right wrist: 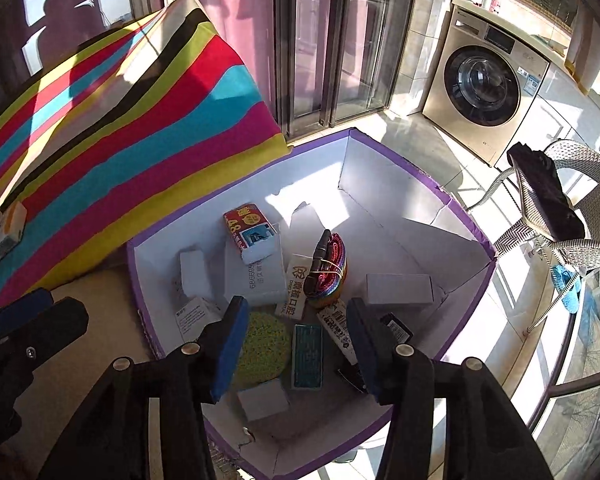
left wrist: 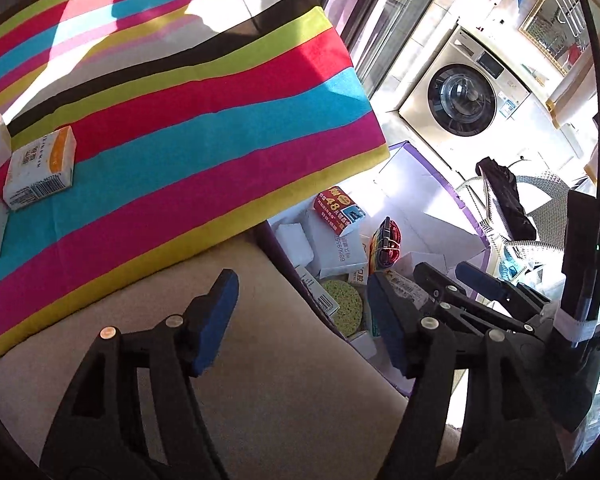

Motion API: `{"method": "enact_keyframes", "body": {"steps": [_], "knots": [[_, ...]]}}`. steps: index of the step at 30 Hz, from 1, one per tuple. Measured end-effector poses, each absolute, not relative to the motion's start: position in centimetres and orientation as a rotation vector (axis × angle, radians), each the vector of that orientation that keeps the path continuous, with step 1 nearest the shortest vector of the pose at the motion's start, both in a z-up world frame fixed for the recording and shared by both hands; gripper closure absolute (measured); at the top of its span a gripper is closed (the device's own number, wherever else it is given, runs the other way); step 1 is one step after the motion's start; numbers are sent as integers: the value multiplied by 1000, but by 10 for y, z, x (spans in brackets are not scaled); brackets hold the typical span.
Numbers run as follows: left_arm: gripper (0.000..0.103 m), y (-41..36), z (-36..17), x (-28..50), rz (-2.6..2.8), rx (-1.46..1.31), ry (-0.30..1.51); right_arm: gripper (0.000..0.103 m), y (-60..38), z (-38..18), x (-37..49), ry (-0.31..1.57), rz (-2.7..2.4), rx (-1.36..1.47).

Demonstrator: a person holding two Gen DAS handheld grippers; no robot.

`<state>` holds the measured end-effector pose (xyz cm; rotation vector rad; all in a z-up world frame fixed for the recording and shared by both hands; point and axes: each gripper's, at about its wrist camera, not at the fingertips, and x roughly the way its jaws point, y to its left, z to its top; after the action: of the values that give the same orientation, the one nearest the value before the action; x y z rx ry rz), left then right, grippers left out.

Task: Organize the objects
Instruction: 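Open both grippers dropping the cream box and red box into the storage box, then move both open grippers back to the remaining boxes on the sofa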

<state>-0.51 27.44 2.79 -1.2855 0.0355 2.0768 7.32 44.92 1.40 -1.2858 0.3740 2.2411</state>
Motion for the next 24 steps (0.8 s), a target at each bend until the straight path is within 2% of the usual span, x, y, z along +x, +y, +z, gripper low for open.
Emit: {"method": "enact_keyframes", "body": {"steps": [24], "knots": [[30,131,29,-35,2408,-1347,-79,45,331,31,9,269,2514,-1358]]}}
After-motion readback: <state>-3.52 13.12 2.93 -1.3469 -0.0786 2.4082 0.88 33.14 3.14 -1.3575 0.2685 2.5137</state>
